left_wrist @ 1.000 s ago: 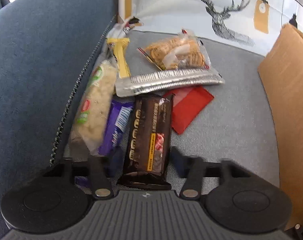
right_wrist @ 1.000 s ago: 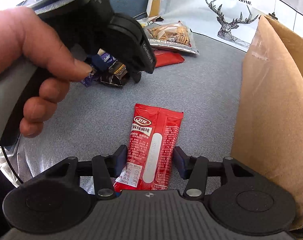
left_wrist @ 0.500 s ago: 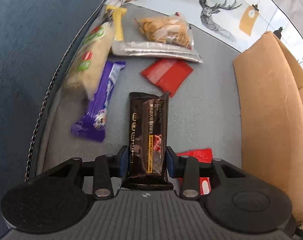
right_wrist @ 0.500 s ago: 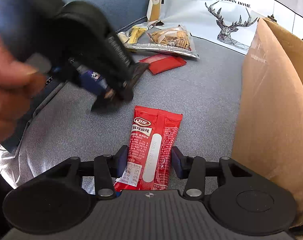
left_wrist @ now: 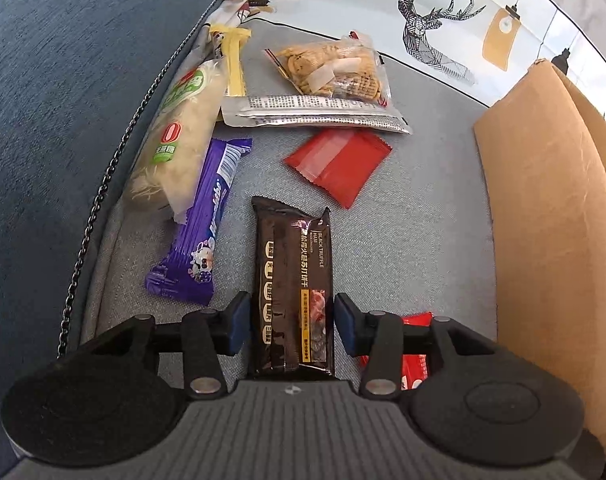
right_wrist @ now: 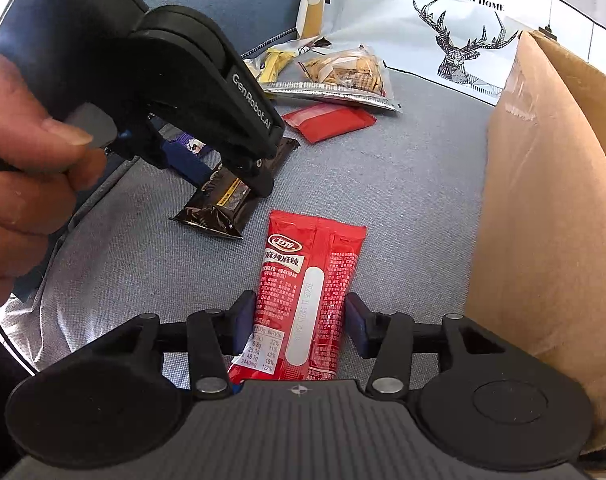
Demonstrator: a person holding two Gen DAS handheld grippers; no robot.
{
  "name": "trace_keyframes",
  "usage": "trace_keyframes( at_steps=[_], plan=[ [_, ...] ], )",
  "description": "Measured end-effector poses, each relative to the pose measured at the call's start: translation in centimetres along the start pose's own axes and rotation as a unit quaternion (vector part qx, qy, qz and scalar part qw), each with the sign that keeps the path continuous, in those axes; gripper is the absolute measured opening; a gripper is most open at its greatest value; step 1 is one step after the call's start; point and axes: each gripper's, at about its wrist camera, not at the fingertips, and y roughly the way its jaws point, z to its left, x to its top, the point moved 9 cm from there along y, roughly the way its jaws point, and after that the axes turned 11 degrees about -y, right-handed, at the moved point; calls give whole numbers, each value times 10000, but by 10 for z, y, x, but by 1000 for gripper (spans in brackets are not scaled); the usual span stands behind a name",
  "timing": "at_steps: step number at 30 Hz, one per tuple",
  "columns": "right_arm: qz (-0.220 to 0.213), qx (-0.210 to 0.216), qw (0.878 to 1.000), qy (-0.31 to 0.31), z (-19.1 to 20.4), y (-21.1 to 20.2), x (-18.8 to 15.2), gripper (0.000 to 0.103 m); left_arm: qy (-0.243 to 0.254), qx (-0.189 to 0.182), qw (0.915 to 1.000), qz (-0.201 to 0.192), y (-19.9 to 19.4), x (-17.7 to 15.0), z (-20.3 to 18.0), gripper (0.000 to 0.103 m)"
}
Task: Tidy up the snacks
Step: 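Close the left tool on the chocolate bar while the right tool grasps the red wafer pack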
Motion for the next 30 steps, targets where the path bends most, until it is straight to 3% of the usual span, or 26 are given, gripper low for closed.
trace_keyframes(
  at_steps=[17, 22, 30],
  plan=[
    [1, -20, 10000, -14, 0, 1, -1, 51, 144, 42, 9999, -44, 4, 2, -4, 51],
    [-10, -43, 10000, -41, 0, 0, -3, 50, 257, 130, 9996, -82, 4, 2, -5, 42],
    [-360, -176, 9992, -91, 1, -12, -2, 46, -9, -156, 9993, -326, -14, 7, -6, 42]
  ],
)
